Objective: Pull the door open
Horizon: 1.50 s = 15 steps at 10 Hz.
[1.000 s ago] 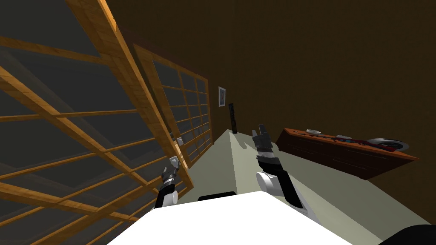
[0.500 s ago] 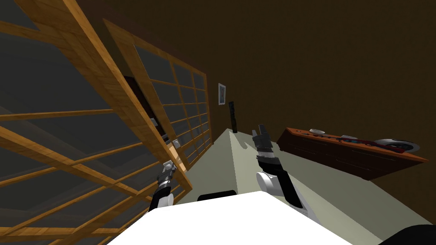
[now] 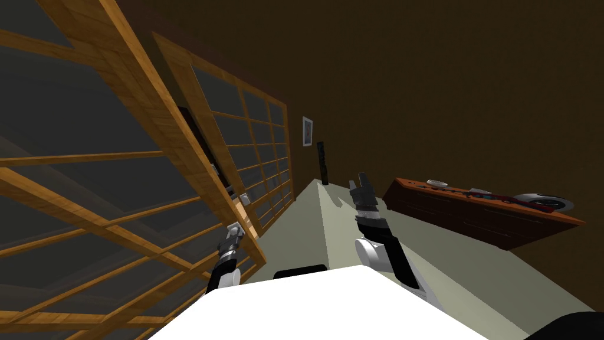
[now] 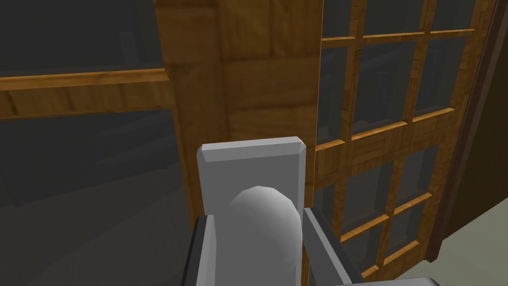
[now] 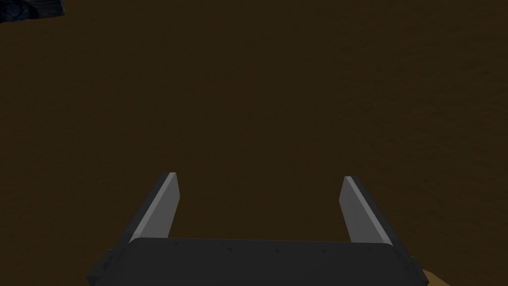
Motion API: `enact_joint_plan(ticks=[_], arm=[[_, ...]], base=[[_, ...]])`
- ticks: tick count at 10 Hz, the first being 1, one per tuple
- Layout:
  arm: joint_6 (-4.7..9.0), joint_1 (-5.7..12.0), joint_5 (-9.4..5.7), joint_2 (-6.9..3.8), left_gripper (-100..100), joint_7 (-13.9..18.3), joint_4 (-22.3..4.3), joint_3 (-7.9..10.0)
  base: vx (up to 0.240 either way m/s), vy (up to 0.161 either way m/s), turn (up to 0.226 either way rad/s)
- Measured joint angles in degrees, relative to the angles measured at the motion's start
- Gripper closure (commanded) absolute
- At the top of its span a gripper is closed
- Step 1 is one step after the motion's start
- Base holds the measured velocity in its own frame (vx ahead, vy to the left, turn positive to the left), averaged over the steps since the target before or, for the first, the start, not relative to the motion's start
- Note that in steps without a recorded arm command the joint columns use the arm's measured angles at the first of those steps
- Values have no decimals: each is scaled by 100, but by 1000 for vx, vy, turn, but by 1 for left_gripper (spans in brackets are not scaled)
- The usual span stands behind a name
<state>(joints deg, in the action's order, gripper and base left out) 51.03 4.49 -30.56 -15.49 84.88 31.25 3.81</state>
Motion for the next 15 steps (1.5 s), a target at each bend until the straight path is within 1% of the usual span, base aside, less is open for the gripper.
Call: enact_joint_plan(ticks=[1, 2, 3, 4, 5, 6, 7, 8, 9, 10, 11, 13, 15], arm=[[-5, -17, 26, -18, 100, 26, 66, -38], [41, 66, 69, -41, 100, 95, -27, -104], [16, 28, 107, -48, 100, 140, 58, -167], [36, 71, 167, -57, 100, 223, -15, -266], [86, 135, 232, -65, 100, 326, -138, -371], [78, 95, 264, -49, 100, 375, -127, -430], [6, 2, 268, -21, 100, 362, -13, -446], [-39, -31, 281, -13, 100, 355, 56, -470], [-95, -69, 304, -45, 100, 370, 205, -505], [-104, -45, 331, -66, 100, 400, 246, -543], [-107, -43, 338, -60, 100, 405, 243, -554], [-63, -48, 405, -143, 100, 526, 258, -662], [-53, -141, 481, -188, 100, 633, 347, -790]], base=[[-233, 18, -65], [-244, -7, -64], [-287, 6, -58], [-296, -23, -67], [-190, -28, -21], [-74, -17, 12], [-73, 6, -1], [-163, 21, -51], [-190, 29, -51], [-73, 13, -27], [-151, 32, -93], [-222, 8, -89], [-210, 6, -73]])
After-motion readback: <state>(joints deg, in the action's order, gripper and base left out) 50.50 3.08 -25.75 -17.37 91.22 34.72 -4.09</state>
